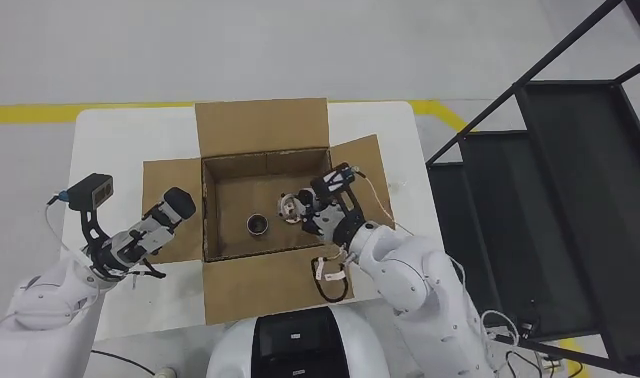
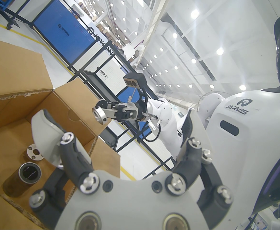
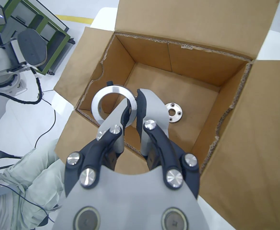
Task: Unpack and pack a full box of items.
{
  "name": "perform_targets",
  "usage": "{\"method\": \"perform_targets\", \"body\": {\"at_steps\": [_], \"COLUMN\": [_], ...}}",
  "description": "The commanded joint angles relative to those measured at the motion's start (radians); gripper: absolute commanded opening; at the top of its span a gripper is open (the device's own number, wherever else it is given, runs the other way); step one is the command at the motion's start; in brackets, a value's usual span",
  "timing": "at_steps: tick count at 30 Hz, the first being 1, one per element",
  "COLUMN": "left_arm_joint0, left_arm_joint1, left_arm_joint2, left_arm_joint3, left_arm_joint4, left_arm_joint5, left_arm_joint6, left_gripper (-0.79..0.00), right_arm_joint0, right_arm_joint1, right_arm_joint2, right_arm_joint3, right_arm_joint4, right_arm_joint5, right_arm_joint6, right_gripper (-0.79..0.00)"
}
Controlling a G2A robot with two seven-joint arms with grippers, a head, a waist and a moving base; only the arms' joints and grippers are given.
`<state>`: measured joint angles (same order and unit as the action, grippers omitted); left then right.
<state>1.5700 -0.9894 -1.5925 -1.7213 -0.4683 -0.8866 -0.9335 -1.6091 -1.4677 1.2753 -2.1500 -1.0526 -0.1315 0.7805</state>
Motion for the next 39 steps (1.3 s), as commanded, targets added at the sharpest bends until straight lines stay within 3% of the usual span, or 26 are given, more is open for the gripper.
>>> {"method": "perform_targets", "body": {"at_steps": [1, 8, 18, 27, 39], "left_arm_joint0": [0.000, 0.000, 0.000, 0.000, 0.000], "left_arm_joint1": [0.000, 0.000, 0.000, 0.000, 0.000], "left_arm_joint2": [0.000, 0.000, 0.000, 0.000, 0.000], "left_arm_joint3": [0.000, 0.000, 0.000, 0.000, 0.000], "left_arm_joint4": [0.000, 0.000, 0.000, 0.000, 0.000], "left_arm_joint5": [0.000, 0.000, 0.000, 0.000, 0.000], "left_arm_joint6": [0.000, 0.000, 0.000, 0.000, 0.000], "left_gripper": [0.000, 0.000, 0.000, 0.000, 0.000], "right_arm_joint0": [-0.041, -0.175, -0.308, -0.225, 0.041], "right_arm_joint1": [0.007, 0.035, 0.059, 0.067, 0.073], "right_arm_joint2": [0.062, 0.307, 0.564, 0.577, 0.399], "right_arm_joint3": [-0.015, -0.004, 0.065, 0.246, 0.542], "right_arm_joint4": [0.043, 0.285, 0.515, 0.483, 0.205], "right_arm_joint5": [-0.036, -0.216, -0.351, -0.153, 0.300], "right_arm_joint6": [-0.034, -0.125, -0.257, -0.287, -0.179], "right_gripper": [-0.785, -0.785, -0.785, -0.785, -0.785]}}
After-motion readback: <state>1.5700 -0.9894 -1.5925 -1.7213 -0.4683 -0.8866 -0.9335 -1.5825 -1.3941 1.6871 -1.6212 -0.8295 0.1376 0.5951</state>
